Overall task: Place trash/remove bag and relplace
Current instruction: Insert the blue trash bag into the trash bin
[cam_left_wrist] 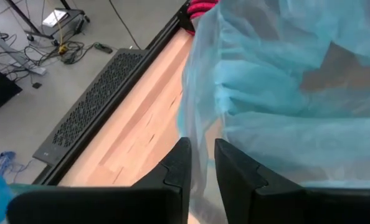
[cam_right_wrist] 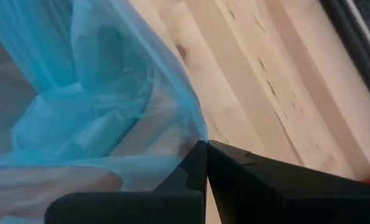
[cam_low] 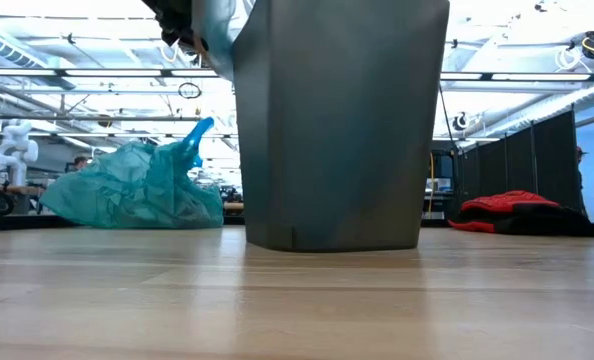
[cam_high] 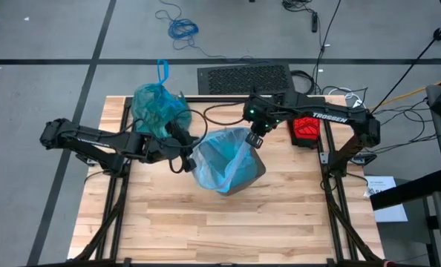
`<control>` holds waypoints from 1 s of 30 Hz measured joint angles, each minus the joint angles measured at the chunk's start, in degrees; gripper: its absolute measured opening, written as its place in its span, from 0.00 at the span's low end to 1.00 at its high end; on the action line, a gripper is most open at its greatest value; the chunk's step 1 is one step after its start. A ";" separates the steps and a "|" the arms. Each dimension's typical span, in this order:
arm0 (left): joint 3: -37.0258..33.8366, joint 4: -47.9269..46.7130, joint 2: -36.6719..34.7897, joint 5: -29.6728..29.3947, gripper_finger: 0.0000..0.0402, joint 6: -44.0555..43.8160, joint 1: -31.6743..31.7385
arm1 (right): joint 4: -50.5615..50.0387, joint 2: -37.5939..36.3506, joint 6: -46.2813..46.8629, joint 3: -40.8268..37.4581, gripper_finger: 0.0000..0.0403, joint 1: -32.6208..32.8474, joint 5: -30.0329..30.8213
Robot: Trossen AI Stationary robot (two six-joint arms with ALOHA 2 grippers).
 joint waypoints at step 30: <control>4.20 -10.75 -2.25 -3.06 0.25 0.65 -0.11 | 1.48 0.00 -2.02 -1.43 0.00 0.22 -0.12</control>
